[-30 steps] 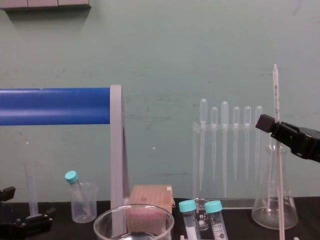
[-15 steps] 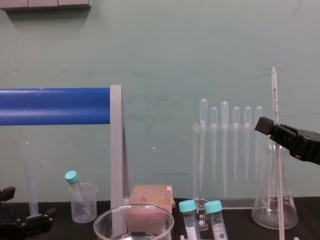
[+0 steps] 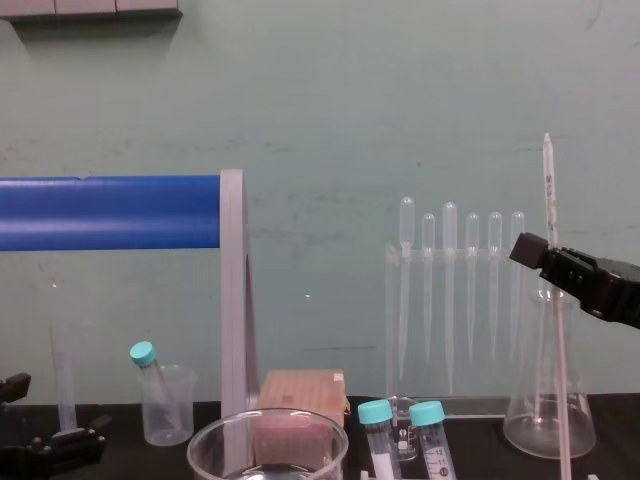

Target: Hold the thermometer with one hand and immerse one end into the beaker, then reinsert it into the test tube rack.

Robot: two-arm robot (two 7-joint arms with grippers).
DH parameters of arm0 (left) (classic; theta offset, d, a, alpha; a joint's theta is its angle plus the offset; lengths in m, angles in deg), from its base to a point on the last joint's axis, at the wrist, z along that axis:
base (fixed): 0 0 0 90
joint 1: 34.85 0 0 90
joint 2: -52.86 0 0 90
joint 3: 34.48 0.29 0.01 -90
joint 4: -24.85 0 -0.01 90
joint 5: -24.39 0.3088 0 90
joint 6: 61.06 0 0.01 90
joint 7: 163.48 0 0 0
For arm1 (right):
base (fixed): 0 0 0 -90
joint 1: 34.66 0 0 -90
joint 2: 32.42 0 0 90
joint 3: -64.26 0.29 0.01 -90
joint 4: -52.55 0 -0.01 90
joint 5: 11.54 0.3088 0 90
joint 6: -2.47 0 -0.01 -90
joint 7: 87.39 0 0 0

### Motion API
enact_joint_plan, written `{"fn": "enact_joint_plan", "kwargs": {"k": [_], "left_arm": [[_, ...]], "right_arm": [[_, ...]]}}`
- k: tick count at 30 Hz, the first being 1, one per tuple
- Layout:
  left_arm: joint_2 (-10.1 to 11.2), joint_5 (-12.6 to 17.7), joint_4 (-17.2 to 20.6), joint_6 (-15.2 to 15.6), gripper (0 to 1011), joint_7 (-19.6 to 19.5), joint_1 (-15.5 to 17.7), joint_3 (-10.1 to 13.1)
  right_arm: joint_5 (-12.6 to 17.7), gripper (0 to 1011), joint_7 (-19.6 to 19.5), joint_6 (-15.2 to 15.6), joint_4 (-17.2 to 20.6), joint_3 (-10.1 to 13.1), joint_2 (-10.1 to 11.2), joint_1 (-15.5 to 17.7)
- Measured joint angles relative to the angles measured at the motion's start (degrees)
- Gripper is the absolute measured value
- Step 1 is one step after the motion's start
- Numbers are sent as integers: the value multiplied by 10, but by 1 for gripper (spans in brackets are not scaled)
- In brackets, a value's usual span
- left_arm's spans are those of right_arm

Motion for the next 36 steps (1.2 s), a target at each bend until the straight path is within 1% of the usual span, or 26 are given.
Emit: {"fn": "enact_joint_plan", "kwargs": {"k": [1, 2, 3, 5, 7, 8, 9, 11, 12, 17, 19, 20, 21, 22, 23, 25, 26, 28, 29, 32, 36], "left_arm": [[0, 0, 0, 0, 1008, 0, 0, 0], [0, 0, 0, 0, 1008, 0, 0, 0], [0, 0, 0, 0, 1008, 0, 0, 0], [0, 0, 0, 0, 1008, 0, 0, 0], [0, 0, 0, 0, 1008, 0, 0, 0], [0, 0, 0, 0, 1008, 0, 0, 0], [0, 0, 0, 0, 1008, 0, 0, 0], [0, 0, 0, 0, 1008, 0, 0, 0], [0, 0, 0, 0, 1008, 0, 0, 0], [0, 0, 0, 0, 1008, 0, 0, 0], [0, 0, 0, 0, 1008, 0, 0, 0], [0, 0, 0, 0, 1008, 0, 0, 0], [0, 0, 0, 0, 1008, 0, 0, 0], [0, 0, 0, 0, 1008, 0, 0, 0], [0, 0, 0, 0, 1008, 0, 0, 0], [0, 0, 0, 0, 1008, 0, 0, 0], [0, 0, 0, 0, 1008, 0, 0, 0], [0, 0, 0, 0, 1008, 0, 0, 0], [0, 0, 0, 0, 1008, 0, 0, 0], [0, 0, 0, 0, 1008, 0, 0, 0], [0, 0, 0, 0, 1008, 0, 0, 0]], "right_arm": [[0, 109, 0, 0, 0, 0, 0, 0], [0, 109, 0, 0, 0, 0, 0, 0], [0, 138, 0, 0, 0, 0, 0, 0], [0, 222, 0, 0, 0, 0, 0, 0], [0, 262, 0, 0, 0, 0, 0, 0], [0, 321, 0, 0, 0, 0, 0, 0], [1, 330, 0, 0, 0, 0, 0, 0], [1, 382, 0, 0, 0, 0, 0, 0], [1, 440, 1, 0, 0, 0, 0, 0], [1, 585, 1, 0, 0, 0, 0, 0], [1, 664, 1, 0, 0, 0, 0, 0], [1, 681, 1, 0, 0, 0, 0, 0], [1, 724, 1, 0, 0, 0, 0, 0], [1, 724, 1, 0, 0, 0, 0, 0], [1, 783, 1, 0, 0, 0, 0, 0], [1, 815, 1, 0, 0, 0, 0, 0], [1, 868, 1, 0, 0, 0, 0, 0], [1, 908, 1, 0, 0, 0, 0, 0], [1, 953, 1, 0, 0, 0, 0, 0], [1, 1003, 1, 0, 0, 0, 0, 0], [1, 1003, 1, 0, 0, 0, 0, 0]]}}
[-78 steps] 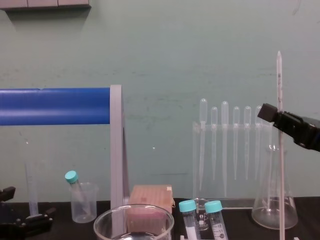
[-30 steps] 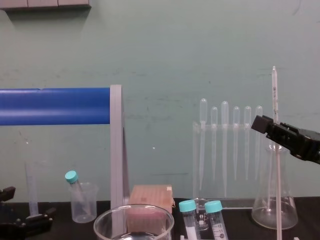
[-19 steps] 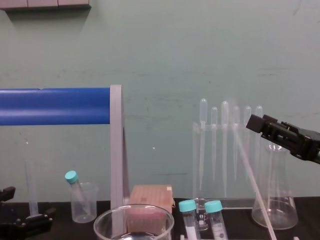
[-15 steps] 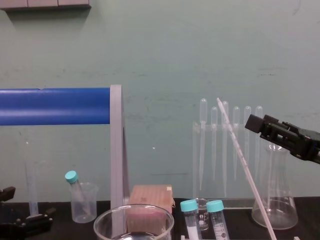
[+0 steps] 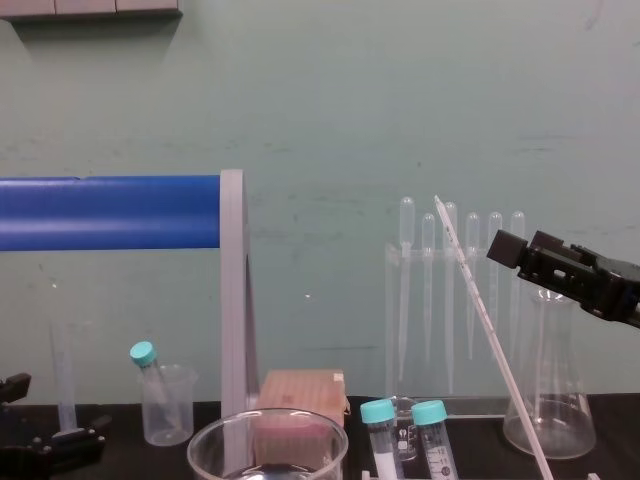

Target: Hold the thermometer with one hand and immerse one end into the beaker, then reinsert it into the test tube rack.

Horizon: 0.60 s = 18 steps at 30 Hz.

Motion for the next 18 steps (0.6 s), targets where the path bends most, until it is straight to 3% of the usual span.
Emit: {"fn": "enact_joint_plan", "kwargs": {"k": [7, 13, 14, 18], "left_arm": [[0, 0, 0, 0, 1008, 0, 0, 0], [0, 0, 0, 0, 1008, 0, 0, 0], [0, 0, 0, 0, 1008, 0, 0, 0], [0, 0, 0, 0, 1008, 0, 0, 0]], "right_arm": [[-7, 1003, -18, 0, 8, 2, 2, 4], [-58, 1003, -131, -5, 47, 33, 5, 34], [-76, 1003, -165, -3, 58, 42, 8, 42], [-118, 1003, -241, 22, 79, 57, 15, 59]]}}
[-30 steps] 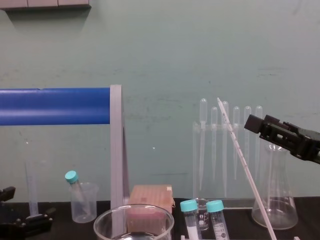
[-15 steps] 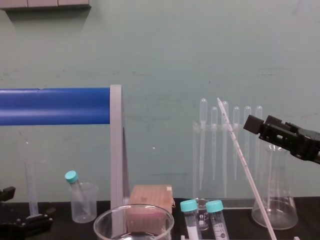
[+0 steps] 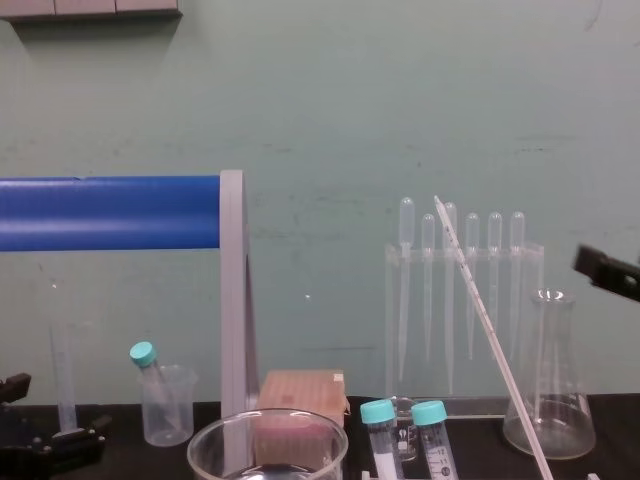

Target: Hold the thermometer with one hand and immerse one end into the beaker, then reinsert it into the test tube rack.

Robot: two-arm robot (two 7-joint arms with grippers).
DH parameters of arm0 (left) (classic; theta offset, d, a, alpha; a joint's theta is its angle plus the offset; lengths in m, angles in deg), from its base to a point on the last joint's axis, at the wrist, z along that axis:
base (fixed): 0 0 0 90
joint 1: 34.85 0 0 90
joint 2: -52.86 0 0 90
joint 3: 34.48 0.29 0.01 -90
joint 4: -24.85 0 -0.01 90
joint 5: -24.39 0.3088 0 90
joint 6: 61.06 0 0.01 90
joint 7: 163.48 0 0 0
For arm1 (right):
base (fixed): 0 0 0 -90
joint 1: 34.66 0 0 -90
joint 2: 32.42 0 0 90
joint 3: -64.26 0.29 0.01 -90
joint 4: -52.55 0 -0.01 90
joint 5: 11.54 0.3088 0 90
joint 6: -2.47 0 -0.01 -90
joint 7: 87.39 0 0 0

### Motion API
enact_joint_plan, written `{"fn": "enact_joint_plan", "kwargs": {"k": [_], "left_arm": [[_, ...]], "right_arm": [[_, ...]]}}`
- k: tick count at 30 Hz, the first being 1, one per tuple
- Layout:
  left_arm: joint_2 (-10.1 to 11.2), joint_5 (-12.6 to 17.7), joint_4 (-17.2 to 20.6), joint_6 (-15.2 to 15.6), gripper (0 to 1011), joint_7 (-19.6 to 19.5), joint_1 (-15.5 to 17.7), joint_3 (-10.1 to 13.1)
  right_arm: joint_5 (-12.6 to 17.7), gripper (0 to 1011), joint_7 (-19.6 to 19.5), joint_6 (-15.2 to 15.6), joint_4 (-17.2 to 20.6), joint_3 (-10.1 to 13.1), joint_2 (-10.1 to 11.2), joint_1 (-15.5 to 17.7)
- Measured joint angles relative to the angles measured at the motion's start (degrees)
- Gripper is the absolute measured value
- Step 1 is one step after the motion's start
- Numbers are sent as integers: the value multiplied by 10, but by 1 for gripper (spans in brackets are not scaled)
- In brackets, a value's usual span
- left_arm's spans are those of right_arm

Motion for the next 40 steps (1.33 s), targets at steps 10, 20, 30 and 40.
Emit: {"fn": "enact_joint_plan", "kwargs": {"k": [10, 20, 30, 40], "left_arm": [[0, 0, 0, 0, 1008, 0, 0, 0], [0, 0, 0, 0, 1008, 0, 0, 0], [0, 0, 0, 0, 1008, 0, 0, 0], [0, 0, 0, 0, 1008, 0, 0, 0]], "right_arm": [[-40, 1003, -72, 83, -22, 6, -6, 12], [-40, 1003, -53, 121, -63, 0, -26, 3], [-37, 1003, -44, 123, -66, 2, -29, 2], [-37, 1003, -45, 123, -66, 1, -29, 2]]}}
